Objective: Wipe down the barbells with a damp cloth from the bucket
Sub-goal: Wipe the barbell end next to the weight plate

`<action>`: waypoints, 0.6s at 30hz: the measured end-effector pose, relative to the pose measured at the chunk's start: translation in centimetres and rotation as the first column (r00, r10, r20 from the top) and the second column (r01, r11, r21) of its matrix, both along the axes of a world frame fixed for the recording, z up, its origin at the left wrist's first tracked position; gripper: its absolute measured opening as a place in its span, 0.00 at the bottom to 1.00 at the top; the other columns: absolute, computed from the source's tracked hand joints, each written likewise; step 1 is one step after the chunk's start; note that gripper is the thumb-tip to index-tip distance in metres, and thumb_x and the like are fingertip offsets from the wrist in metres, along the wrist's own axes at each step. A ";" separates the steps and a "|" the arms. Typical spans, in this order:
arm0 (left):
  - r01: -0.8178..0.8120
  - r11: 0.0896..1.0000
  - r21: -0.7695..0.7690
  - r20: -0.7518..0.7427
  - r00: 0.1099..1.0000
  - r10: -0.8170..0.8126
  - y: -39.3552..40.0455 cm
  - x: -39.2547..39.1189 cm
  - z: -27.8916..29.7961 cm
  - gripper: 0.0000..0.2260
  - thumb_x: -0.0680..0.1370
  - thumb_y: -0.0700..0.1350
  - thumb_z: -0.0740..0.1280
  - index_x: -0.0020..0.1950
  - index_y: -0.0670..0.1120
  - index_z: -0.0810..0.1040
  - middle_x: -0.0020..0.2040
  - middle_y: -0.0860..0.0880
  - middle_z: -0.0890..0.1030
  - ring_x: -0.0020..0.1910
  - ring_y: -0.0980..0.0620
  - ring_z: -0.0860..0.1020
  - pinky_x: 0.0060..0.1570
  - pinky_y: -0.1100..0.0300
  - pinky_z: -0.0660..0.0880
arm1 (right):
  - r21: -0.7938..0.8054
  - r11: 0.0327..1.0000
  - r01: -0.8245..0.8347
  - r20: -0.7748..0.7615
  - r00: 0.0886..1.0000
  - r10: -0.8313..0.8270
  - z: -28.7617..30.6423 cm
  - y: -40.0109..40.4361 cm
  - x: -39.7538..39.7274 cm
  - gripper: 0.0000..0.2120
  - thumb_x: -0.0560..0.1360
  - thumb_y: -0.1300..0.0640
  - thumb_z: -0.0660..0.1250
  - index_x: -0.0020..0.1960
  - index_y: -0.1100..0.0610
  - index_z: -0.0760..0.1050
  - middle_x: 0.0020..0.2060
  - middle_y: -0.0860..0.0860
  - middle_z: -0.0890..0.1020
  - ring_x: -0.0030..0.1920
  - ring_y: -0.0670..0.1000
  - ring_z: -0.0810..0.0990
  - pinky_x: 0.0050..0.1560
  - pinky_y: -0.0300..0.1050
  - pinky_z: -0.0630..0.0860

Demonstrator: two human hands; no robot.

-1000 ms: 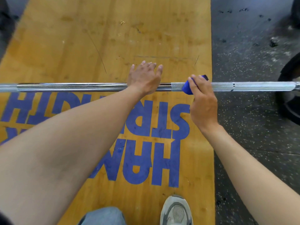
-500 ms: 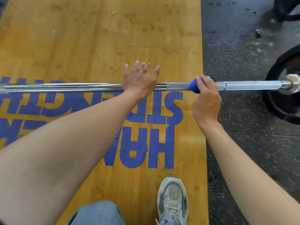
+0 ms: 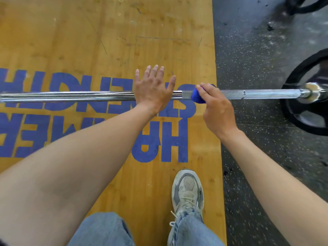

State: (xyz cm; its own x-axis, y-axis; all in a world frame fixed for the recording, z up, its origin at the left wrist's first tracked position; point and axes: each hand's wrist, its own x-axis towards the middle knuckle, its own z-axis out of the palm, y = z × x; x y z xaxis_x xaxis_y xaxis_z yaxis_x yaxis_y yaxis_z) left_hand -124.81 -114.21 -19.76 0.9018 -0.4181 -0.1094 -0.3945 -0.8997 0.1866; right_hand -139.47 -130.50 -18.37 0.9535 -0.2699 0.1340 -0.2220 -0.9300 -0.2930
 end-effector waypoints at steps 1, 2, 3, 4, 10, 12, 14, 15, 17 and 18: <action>0.000 1.000 -0.003 -0.001 1.000 0.000 0.2 -0.5 0.0 0.33 0.82 0.67 0.42 0.81 0.51 0.62 0.81 0.51 0.62 0.81 0.50 0.57 0.79 0.42 0.47 | -0.010 0.999 0.047 0.006 0.999 -0.047 0.1 -0.8 -0.8 0.30 0.75 0.76 0.60 0.74 0.58 0.72 0.72 0.52 0.74 0.73 0.55 0.70 0.68 0.50 0.72; 0.002 1.000 -0.011 0.005 1.000 -0.002 0.3 -1.1 -0.1 0.33 0.82 0.67 0.42 0.81 0.51 0.62 0.81 0.51 0.63 0.81 0.50 0.57 0.79 0.42 0.48 | -0.010 0.991 0.133 0.014 0.991 -0.133 0.0 -1.6 -1.7 0.30 0.75 0.76 0.60 0.74 0.58 0.72 0.72 0.52 0.74 0.73 0.56 0.70 0.67 0.52 0.73; 0.007 1.000 -0.020 0.010 1.000 -0.006 0.6 -1.7 -0.2 0.34 0.82 0.67 0.42 0.81 0.51 0.63 0.81 0.51 0.63 0.81 0.49 0.58 0.79 0.41 0.48 | -0.006 0.974 0.225 0.017 0.974 -0.225 0.1 -2.0 -2.5 0.31 0.74 0.77 0.60 0.74 0.59 0.72 0.72 0.53 0.74 0.73 0.57 0.70 0.68 0.54 0.73; 0.011 1.000 -0.028 0.014 1.000 -0.011 0.8 -2.4 -0.2 0.34 0.82 0.68 0.42 0.80 0.51 0.64 0.81 0.50 0.64 0.81 0.49 0.59 0.79 0.41 0.49 | -0.002 0.955 0.296 0.011 0.955 -0.296 0.1 -1.7 -3.1 0.30 0.74 0.77 0.60 0.74 0.60 0.72 0.72 0.54 0.74 0.73 0.58 0.70 0.69 0.55 0.72; 0.016 1.000 0.005 -0.007 1.000 -0.016 2.0 -5.9 -0.4 0.38 0.79 0.69 0.37 0.80 0.51 0.64 0.79 0.50 0.67 0.80 0.48 0.60 0.79 0.42 0.48 | 0.011 0.999 -0.051 -0.017 0.999 0.051 0.4 1.5 -5.5 0.30 0.74 0.77 0.61 0.75 0.60 0.71 0.73 0.52 0.73 0.74 0.56 0.69 0.71 0.50 0.69; 0.018 1.000 0.018 -0.032 0.999 -0.017 2.5 -7.2 -0.2 0.36 0.80 0.69 0.39 0.81 0.51 0.63 0.79 0.49 0.67 0.80 0.48 0.60 0.79 0.41 0.46 | -0.006 0.997 0.072 -0.006 0.997 -0.072 0.3 0.0 -7.1 0.30 0.74 0.77 0.62 0.73 0.59 0.73 0.72 0.52 0.74 0.72 0.56 0.71 0.68 0.51 0.72; 0.012 0.998 0.068 0.000 1.000 -0.012 2.8 -8.4 0.2 0.38 0.79 0.70 0.37 0.81 0.51 0.62 0.79 0.48 0.67 0.81 0.46 0.58 0.79 0.40 0.40 | -0.006 0.964 0.267 0.027 0.963 -0.267 0.2 0.3 -8.4 0.29 0.74 0.77 0.63 0.72 0.61 0.74 0.70 0.54 0.75 0.71 0.58 0.72 0.68 0.56 0.74; 0.000 0.996 0.084 0.001 1.000 -0.001 2.8 -9.2 0.4 0.39 0.79 0.70 0.35 0.82 0.51 0.61 0.80 0.48 0.66 0.81 0.46 0.57 0.78 0.40 0.36 | 0.004 0.953 0.304 0.040 0.952 -0.304 0.1 1.2 -8.9 0.27 0.74 0.77 0.63 0.71 0.62 0.74 0.69 0.56 0.76 0.71 0.60 0.72 0.68 0.58 0.74; -0.026 0.996 0.085 -0.026 0.999 0.028 2.3 -10.9 0.8 0.39 0.80 0.70 0.36 0.83 0.50 0.57 0.81 0.47 0.63 0.82 0.47 0.54 0.77 0.42 0.32 | -0.007 0.981 0.194 0.076 0.978 -0.193 -0.6 3.2 -9.8 0.26 0.74 0.77 0.63 0.70 0.64 0.75 0.68 0.57 0.77 0.72 0.61 0.72 0.70 0.57 0.72; -0.034 0.997 0.066 -0.045 0.998 0.037 1.6 -11.9 0.8 0.37 0.81 0.69 0.37 0.83 0.49 0.55 0.82 0.47 0.61 0.82 0.48 0.53 0.77 0.42 0.32 | -0.027 0.996 0.090 0.084 0.993 -0.087 -0.8 3.9 -10.5 0.27 0.73 0.78 0.63 0.70 0.64 0.74 0.69 0.57 0.76 0.72 0.61 0.71 0.71 0.56 0.71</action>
